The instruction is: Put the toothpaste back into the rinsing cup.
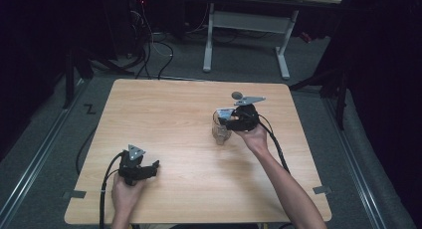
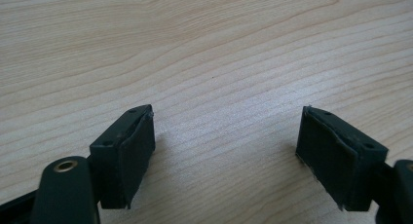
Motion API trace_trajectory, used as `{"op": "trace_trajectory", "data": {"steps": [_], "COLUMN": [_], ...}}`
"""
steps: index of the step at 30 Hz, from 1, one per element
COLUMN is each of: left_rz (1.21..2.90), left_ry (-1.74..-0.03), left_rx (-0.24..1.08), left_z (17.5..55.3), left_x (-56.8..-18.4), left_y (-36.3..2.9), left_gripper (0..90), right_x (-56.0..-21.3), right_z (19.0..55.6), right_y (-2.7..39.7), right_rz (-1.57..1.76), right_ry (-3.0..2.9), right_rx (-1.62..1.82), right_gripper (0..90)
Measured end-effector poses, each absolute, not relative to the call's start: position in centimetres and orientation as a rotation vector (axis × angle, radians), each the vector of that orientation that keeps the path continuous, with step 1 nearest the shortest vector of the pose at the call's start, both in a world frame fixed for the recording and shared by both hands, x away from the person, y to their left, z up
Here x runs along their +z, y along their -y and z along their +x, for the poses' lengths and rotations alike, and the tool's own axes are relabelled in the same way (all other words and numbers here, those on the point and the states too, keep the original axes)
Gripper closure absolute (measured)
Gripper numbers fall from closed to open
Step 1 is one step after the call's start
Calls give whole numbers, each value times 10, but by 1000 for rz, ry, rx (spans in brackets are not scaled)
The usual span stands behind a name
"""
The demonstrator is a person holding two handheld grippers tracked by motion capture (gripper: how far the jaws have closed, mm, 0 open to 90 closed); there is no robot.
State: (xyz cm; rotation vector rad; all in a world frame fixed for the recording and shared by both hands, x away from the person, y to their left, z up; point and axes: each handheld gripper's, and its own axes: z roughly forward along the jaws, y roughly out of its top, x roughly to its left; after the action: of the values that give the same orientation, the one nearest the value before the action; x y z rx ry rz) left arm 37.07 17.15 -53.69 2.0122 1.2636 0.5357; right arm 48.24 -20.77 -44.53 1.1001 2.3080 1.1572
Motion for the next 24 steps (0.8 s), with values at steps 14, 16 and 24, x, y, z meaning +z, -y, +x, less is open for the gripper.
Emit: {"op": "trace_trajectory", "data": {"steps": [14, 16, 24], "left_rz": [2012, 2012, 2012], "left_ry": [-1264, -1264, -1264], "left_rx": [535, 535, 535], "left_z": [371, 371, 371], "left_x": [-537, -537, -537], "left_y": [-171, -171, -172], "left_gripper": [220, 220, 219], "right_x": [-433, -431, -425], "right_z": [477, 475, 469], "right_y": [218, 219, 223], "right_rz": [1115, 1102, 1099], "right_ry": [-2269, -2264, -2248], "right_rx": [1227, 1224, 1231], "right_gripper": [347, 346, 346]}}
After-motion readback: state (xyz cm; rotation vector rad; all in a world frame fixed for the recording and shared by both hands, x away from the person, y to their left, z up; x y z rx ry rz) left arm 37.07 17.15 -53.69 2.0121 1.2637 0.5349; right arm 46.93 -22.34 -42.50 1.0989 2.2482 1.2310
